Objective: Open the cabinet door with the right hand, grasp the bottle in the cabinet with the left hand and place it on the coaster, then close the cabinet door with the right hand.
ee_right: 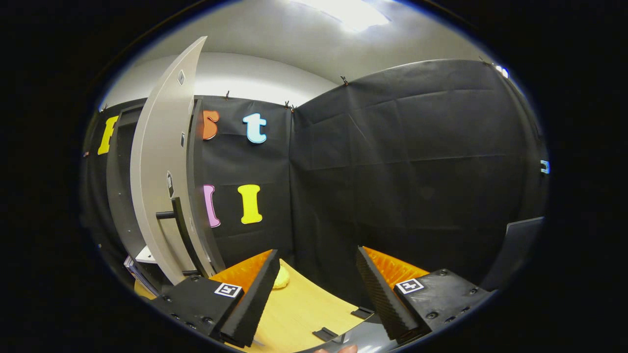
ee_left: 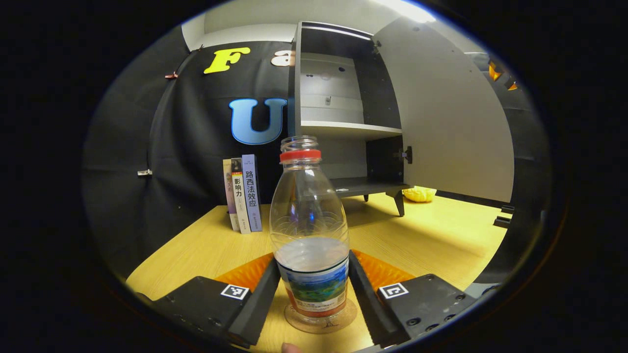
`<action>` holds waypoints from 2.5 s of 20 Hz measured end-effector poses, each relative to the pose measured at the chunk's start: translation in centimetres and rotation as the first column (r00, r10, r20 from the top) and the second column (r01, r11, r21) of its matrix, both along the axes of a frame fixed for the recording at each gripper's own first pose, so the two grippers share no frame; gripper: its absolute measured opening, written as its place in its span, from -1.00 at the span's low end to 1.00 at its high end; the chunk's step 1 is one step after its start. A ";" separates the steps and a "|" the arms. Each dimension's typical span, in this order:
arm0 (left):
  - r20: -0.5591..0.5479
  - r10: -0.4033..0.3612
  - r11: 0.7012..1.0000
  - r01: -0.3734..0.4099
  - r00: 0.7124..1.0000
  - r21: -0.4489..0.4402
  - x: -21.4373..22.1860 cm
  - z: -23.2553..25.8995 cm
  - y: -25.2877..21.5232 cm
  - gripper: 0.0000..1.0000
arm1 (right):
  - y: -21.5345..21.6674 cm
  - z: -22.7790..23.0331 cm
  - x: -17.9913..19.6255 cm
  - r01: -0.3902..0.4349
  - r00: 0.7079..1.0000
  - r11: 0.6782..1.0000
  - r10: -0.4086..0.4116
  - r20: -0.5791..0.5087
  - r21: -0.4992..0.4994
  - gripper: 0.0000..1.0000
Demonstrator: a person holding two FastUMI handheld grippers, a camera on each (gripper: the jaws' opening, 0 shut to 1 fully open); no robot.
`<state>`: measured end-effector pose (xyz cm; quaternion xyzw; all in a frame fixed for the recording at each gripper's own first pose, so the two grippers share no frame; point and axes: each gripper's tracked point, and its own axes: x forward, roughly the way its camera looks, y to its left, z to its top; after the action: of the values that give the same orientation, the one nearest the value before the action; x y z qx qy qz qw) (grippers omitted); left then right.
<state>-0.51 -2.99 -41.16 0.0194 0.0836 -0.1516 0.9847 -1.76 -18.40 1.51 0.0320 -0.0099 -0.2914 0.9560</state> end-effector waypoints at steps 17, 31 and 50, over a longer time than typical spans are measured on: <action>0.037 0.012 0.999 -0.014 0.999 0.041 -0.9 4.2 0.0 0.90 | 0.0 -0.9 1.0 -0.062 0.998 0.998 0.062 -0.002 0.026 0.96; 0.027 0.088 0.994 -0.086 0.996 -0.062 0.8 18.6 1.1 0.89 | 1.9 -1.2 3.3 -0.178 0.984 0.984 0.178 -0.012 0.001 0.95; 0.050 0.309 0.951 -0.307 0.950 -0.045 0.4 32.8 5.6 0.89 | 8.5 -0.9 7.9 -0.412 0.911 0.911 0.412 -0.029 0.017 0.89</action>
<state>-0.13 2.63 -8.35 -0.0076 0.0551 0.0031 0.9984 6.15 -9.90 0.65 0.0334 0.0139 -0.0840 0.9958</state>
